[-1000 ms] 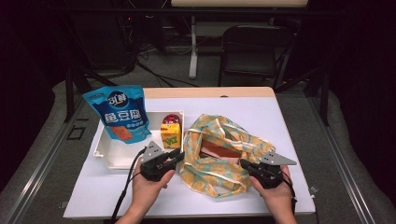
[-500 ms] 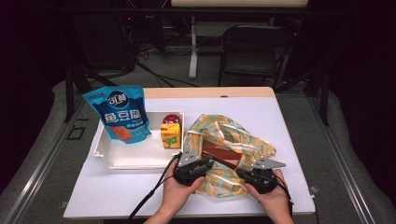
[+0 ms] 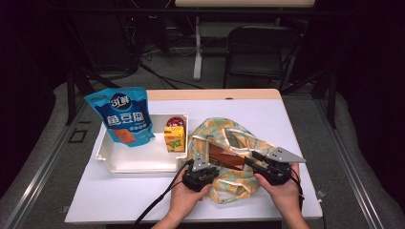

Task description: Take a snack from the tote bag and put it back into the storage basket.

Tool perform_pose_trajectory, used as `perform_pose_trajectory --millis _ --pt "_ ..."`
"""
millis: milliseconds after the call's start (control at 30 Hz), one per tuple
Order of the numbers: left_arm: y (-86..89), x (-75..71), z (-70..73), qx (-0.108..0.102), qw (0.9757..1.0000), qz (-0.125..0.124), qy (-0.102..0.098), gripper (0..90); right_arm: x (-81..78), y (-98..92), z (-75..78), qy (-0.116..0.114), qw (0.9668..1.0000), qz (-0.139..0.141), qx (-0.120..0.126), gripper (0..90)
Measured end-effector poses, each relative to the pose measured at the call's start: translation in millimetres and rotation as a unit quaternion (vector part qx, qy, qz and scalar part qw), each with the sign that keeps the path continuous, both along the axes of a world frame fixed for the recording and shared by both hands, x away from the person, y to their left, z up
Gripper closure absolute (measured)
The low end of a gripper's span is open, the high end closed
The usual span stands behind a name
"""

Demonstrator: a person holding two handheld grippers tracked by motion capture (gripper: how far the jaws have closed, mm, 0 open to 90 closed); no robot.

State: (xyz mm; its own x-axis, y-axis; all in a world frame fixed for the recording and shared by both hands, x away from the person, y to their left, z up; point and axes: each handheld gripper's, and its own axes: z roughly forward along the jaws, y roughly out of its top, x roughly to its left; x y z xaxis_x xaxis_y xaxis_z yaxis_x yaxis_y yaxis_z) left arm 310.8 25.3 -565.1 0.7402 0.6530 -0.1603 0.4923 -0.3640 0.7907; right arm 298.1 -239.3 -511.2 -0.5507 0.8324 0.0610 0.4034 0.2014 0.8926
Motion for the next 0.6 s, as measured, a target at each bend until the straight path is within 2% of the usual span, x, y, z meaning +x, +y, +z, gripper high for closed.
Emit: perform_pose_trajectory --millis 67,133,200,267,400,467,567,600 --pt "-0.4 -0.1 -0.1 -0.001 1.0 -0.003 0.004 79.6 8.3 1.5 -4.8 0.014 0.9999 -0.005 -0.007 59.5" --pt "0.4 -0.7 0.8 -0.003 0.9999 -0.011 0.005 78.5 14.8 0.9 -10.0 0.021 0.9997 -0.011 -0.01 61.6" --pt "0.0 -2.1 0.9 -0.001 0.9998 -0.019 0.003 78.0 19.3 -1.0 -14.7 0.022 0.9994 -0.023 -0.011 69.3" --pt "-0.7 -2.3 -0.6 0.007 0.9997 -0.02 0.007 78.3 23.3 -5.5 -19.0 0.032 0.9992 -0.022 0.003 79.5" --pt "-1.7 -0.5 -1.2 0.009 0.9995 -0.022 0.019 79.0 32.9 -6.3 -29.7 0.057 0.9978 -0.027 -0.019 89.6" --pt "-2.0 -1.1 -0.8 0.014 0.9994 -0.026 0.016 79.0 39.1 -5.9 -36.5 0.077 0.9961 -0.034 -0.025 90.0" --pt "-2.1 -1.7 -0.5 0.013 0.9994 -0.028 0.015 78.9 49.3 -5.1 -48.7 0.118 0.9914 -0.039 -0.04 90.0" --pt "-1.5 -1.7 0.0 0.012 0.9995 -0.028 0.013 78.6 51.0 -4.8 -51.2 0.124 0.9906 -0.04 -0.04 90.0"
